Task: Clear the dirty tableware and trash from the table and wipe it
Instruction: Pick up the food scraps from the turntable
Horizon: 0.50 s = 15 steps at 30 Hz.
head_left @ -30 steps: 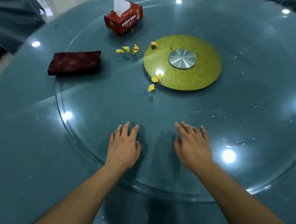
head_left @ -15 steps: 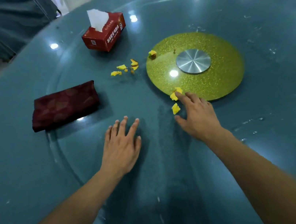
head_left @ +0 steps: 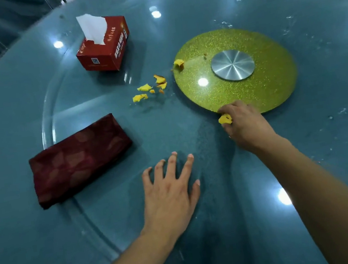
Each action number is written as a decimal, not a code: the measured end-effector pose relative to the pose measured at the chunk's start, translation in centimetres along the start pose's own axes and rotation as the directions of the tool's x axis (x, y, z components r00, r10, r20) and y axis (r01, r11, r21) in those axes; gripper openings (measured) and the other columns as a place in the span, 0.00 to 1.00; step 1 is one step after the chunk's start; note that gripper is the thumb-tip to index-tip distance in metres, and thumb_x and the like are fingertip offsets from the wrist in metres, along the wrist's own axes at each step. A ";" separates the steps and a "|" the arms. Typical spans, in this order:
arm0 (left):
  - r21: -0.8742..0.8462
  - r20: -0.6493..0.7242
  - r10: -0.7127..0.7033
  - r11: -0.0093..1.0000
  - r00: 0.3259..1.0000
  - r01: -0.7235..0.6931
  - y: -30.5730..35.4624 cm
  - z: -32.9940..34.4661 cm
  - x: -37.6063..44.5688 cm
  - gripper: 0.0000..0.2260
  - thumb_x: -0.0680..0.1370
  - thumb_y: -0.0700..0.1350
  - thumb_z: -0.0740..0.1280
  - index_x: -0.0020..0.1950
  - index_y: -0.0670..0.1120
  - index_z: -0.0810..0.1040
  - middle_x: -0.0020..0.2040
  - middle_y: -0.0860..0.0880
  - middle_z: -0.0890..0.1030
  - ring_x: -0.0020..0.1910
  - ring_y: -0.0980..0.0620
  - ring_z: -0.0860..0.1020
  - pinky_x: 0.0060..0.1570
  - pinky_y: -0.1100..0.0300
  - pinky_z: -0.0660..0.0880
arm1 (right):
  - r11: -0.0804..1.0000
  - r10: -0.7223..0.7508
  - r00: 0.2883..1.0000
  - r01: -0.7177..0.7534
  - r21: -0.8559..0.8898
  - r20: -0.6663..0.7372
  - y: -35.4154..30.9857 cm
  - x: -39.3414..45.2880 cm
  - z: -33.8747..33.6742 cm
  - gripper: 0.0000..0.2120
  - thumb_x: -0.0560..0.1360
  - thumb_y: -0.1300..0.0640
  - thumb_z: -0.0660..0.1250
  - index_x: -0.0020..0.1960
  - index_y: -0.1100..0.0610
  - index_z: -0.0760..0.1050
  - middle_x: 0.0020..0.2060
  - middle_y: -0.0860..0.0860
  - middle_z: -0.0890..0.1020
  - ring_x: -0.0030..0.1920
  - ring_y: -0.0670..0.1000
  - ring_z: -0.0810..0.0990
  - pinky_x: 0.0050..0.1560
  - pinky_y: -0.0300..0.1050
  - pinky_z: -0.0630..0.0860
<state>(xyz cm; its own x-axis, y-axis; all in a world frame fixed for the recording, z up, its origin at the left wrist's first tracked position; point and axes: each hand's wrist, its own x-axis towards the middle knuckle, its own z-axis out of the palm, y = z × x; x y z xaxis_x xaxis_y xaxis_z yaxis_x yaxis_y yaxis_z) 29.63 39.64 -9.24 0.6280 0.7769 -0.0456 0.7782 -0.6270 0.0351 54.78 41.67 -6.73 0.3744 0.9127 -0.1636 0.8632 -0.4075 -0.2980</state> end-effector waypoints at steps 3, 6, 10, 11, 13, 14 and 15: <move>-0.036 -0.001 0.082 0.996 0.997 -0.082 -0.4 -0.7 -0.2 0.24 0.81 0.58 0.54 0.76 0.54 0.70 0.73 0.47 0.73 0.64 0.44 0.74 0.62 0.44 0.69 | 1.000 0.012 0.998 -0.012 -0.002 0.067 0.1 -1.4 -0.1 0.22 0.78 0.53 0.65 0.72 0.48 0.69 0.68 0.52 0.71 0.67 0.60 0.67 0.68 0.55 0.66; -0.152 -0.028 0.136 0.979 0.990 -0.138 -1.3 -1.5 -0.1 0.21 0.80 0.56 0.54 0.71 0.55 0.72 0.69 0.51 0.74 0.62 0.48 0.74 0.60 0.50 0.71 | 0.999 0.012 0.998 -0.014 0.040 0.057 0.5 -2.4 -0.3 0.19 0.76 0.55 0.67 0.66 0.44 0.73 0.63 0.50 0.73 0.62 0.59 0.71 0.63 0.55 0.71; -0.331 -0.035 0.112 0.936 0.993 -0.118 -2.5 -2.6 1.3 0.18 0.80 0.55 0.54 0.66 0.54 0.74 0.62 0.54 0.73 0.56 0.51 0.73 0.58 0.52 0.73 | 0.990 0.064 0.997 -0.070 0.122 0.051 0.2 -3.1 -0.7 0.11 0.75 0.62 0.70 0.52 0.48 0.78 0.52 0.52 0.72 0.50 0.57 0.74 0.42 0.45 0.72; -0.376 -0.046 0.099 0.920 0.994 -0.109 -3.0 -2.8 1.7 0.17 0.80 0.54 0.55 0.65 0.53 0.74 0.61 0.54 0.74 0.55 0.51 0.73 0.59 0.53 0.73 | 0.985 0.091 0.994 -0.098 0.143 0.056 -0.1 -3.1 -0.7 0.11 0.74 0.63 0.70 0.48 0.48 0.77 0.51 0.52 0.73 0.48 0.56 0.74 0.39 0.44 0.71; -0.482 -0.059 0.047 0.874 0.997 -0.070 -3.7 -3.3 2.6 0.13 0.81 0.51 0.59 0.63 0.52 0.76 0.59 0.55 0.74 0.55 0.52 0.72 0.61 0.56 0.70 | 0.966 0.143 0.988 -0.153 0.209 0.063 -0.6 -3.2 -0.6 0.13 0.72 0.66 0.69 0.40 0.46 0.76 0.48 0.52 0.76 0.46 0.56 0.76 0.38 0.48 0.76; -0.547 -0.053 0.008 0.836 0.999 -0.036 -4.0 -3.6 3.0 0.11 0.81 0.49 0.62 0.62 0.52 0.77 0.57 0.56 0.75 0.54 0.53 0.72 0.61 0.58 0.69 | 0.954 0.167 0.984 -0.178 0.241 0.067 -0.8 -3.2 -0.5 0.14 0.71 0.66 0.68 0.39 0.46 0.76 0.47 0.52 0.78 0.46 0.56 0.77 0.40 0.51 0.80; -0.622 -0.041 -0.040 0.783 0.998 0.006 -4.3 -4.0 3.3 0.09 0.81 0.46 0.64 0.60 0.53 0.77 0.55 0.58 0.75 0.53 0.54 0.73 0.60 0.60 0.69 | 0.941 0.187 0.980 -0.199 0.273 0.069 -1.1 -3.2 -0.5 0.13 0.70 0.66 0.69 0.39 0.47 0.77 0.45 0.51 0.79 0.45 0.56 0.78 0.41 0.54 0.81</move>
<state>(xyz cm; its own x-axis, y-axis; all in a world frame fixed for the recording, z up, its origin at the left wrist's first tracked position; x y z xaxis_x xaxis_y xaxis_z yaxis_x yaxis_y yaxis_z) 28.36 45.18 -5.56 0.5956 0.8033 -0.0062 0.6140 -0.4501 0.6484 52.83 39.20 -5.43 0.5050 0.8162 -0.2808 0.6455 -0.5731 -0.5048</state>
